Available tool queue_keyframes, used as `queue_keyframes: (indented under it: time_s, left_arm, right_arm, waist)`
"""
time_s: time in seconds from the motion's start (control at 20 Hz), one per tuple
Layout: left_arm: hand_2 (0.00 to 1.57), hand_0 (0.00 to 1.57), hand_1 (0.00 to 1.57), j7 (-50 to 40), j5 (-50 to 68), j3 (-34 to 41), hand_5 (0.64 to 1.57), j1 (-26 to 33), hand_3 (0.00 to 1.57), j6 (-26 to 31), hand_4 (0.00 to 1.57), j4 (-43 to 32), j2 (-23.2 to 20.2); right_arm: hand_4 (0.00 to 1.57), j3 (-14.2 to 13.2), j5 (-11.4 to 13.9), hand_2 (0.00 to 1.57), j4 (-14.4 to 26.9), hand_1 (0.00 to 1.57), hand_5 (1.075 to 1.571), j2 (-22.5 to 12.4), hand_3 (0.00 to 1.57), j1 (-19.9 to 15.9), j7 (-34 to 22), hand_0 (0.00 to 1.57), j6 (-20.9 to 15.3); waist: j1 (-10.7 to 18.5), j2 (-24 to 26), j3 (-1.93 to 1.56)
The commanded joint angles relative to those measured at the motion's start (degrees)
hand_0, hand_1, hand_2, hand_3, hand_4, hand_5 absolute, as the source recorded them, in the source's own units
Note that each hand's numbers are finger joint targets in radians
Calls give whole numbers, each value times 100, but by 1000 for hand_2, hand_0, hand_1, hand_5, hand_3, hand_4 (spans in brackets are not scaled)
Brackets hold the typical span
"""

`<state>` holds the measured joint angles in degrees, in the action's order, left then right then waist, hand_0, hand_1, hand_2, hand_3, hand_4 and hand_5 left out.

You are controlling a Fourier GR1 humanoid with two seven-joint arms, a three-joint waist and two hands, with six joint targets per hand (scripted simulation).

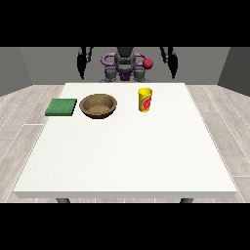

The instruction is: Pick the cup and pour the ball into the bowl, then pick the bowl and place it on the pad

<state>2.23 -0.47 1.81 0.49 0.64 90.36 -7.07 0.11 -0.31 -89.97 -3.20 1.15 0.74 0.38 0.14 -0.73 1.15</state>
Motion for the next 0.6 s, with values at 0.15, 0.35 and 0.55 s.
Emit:
queue_keyframes:
  time_s: [0.15, 0.35, 0.55]
  left_arm:
    - [0, 0, 0, -471, 53, 66, 1535, 1, 0, 53, 0, 460, -218]
    - [0, 0, 0, -1539, 507, -1102, 1537, 36, 0, -857, 0, 875, 671]
    - [0, 0, 0, -2227, 399, -1912, 1537, -176, 0, -1814, 0, 1381, 693]
  right_arm:
    - [616, -58, -39, 0, -550, 0, 1559, -179, 0, -86, -390, 0, 3]
    - [607, -582, -757, 0, -562, 0, 1561, -392, 0, 4, -932, 0, 277]
    - [582, -742, -880, 0, -780, 0, 1562, -450, 0, -160, -1276, 0, 164]
  waist:
    - [46, 1298, -103]
    - [-322, 1606, -126]
    - [-198, 1470, -117]
